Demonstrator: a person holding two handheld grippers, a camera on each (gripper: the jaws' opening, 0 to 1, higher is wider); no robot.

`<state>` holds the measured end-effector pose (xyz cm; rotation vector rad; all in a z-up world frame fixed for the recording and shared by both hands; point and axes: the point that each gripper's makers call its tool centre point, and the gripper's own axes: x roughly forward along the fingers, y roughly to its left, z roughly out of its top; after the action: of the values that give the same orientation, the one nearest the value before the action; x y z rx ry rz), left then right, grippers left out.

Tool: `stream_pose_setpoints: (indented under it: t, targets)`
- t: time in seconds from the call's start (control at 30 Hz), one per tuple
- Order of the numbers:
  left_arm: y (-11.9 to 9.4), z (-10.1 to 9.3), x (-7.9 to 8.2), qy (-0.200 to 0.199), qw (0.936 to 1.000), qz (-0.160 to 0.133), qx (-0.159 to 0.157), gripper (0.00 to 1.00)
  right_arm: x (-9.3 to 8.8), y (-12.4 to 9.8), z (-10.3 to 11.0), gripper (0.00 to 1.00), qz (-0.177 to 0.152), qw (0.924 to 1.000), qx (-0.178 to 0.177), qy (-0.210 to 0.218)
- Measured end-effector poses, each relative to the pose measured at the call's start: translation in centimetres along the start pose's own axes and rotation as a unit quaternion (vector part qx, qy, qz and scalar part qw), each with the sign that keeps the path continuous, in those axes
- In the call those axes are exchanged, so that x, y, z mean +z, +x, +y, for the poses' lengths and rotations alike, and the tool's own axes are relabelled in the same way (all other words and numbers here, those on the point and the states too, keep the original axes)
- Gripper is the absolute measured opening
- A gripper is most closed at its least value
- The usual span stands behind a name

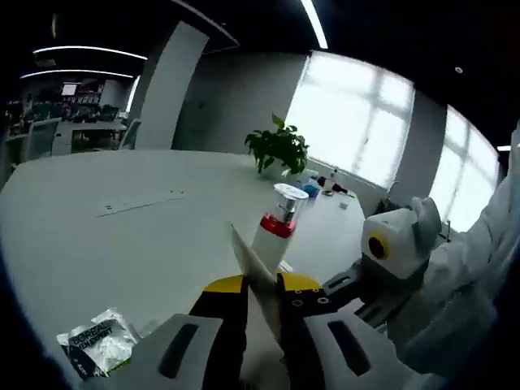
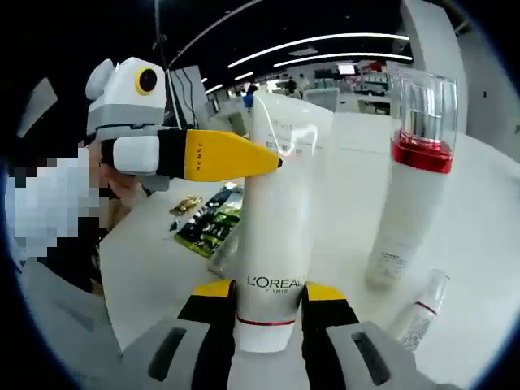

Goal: Arrange the skincare products in the storage area until every visible bottle or jar stands upright without overlapping.

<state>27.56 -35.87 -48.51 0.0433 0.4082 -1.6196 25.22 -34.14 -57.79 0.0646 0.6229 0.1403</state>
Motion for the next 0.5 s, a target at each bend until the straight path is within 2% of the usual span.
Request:
stream_pose_setpoints:
  t: [0.1, 0.17, 0.27, 0.37, 0.47, 0.5]
  targets:
    - [-0.2, -0.7, 0.2, 0.012, 0.9999, 0.000, -0.008, 0.08, 0.1, 0.2, -0.1, 0.24, -0.004, 0.9999, 0.000, -0.012]
    - [-0.3, -1.0, 0.2, 0.040, 0.9992, 0.004, -0.005, 0.08, 0.1, 0.2, -0.2, 0.24, -0.006, 0.9998, 0.001, -0.019]
    - [-0.5, -2.0, 0.3, 0.057, 0.9982, 0.001, -0.017, 0.09, 0.1, 0.1, -0.1, 0.24, -0.008, 0.9995, -0.001, -0.032]
    - [-0.8, -2.8, 0.5, 0.113, 0.9928, 0.003, -0.040, 0.09, 0.0, -0.2, 0.0, 0.24, -0.002, 0.9990, 0.002, -0.044]
    - [-1.0, -3.4, 0.6, 0.118, 0.9915, 0.001, -0.055, 0.09, -0.2, -0.5, 0.0, 0.24, 0.002, 0.9989, 0.003, -0.047]
    - [-1.3, -3.7, 0.9, 0.129, 0.9895, -0.010, -0.064, 0.08, -0.3, -0.6, 0.0, 0.24, 0.004, 0.9988, 0.003, -0.050]
